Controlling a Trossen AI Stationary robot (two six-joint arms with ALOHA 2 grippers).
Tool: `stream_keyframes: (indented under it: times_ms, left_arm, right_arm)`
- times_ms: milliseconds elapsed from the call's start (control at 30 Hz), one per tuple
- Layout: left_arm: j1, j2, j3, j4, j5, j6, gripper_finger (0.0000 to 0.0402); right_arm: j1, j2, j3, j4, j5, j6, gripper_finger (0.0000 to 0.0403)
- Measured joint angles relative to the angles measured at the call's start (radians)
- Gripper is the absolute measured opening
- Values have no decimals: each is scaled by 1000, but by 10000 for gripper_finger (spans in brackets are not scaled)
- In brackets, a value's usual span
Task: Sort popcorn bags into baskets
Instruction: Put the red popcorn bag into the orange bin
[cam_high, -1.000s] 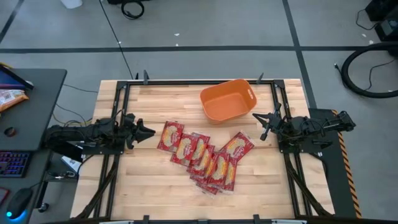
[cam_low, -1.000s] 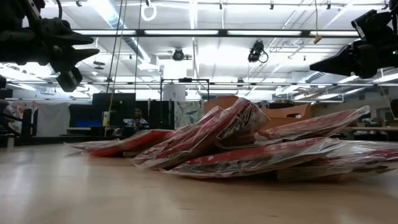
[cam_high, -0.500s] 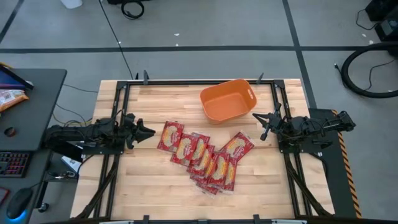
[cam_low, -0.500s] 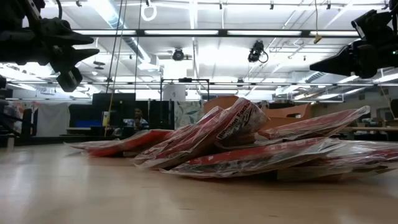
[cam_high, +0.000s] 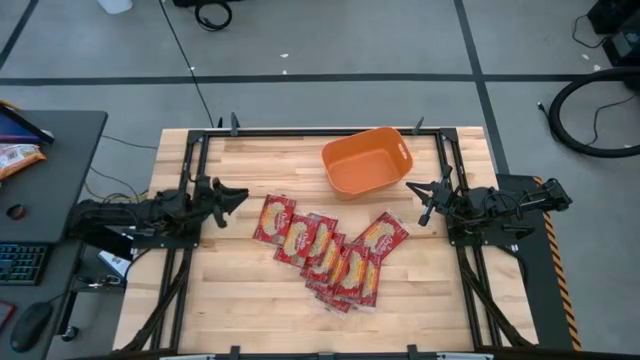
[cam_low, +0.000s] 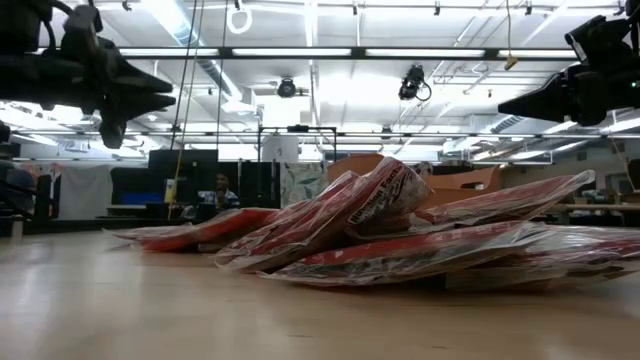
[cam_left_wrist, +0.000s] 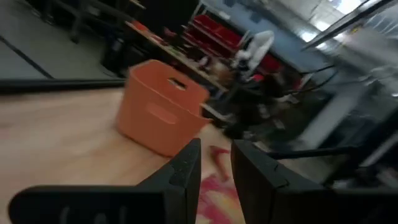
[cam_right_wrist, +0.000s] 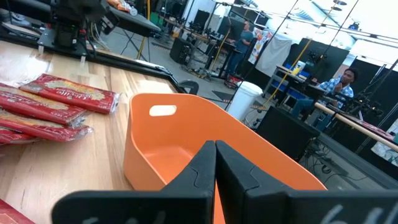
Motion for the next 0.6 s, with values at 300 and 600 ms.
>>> stream_keyframes:
  times_ms: [300, 600]
  left_arm:
    - [0, 116, 0, 86, -218, -66, 94]
    - [0, 129, 0, 197, -279, -203, 94]
  right_arm:
    - [0, 0, 0, 0, 0, 0, 16]
    - [0, 0, 0, 0, 0, 0, 16]
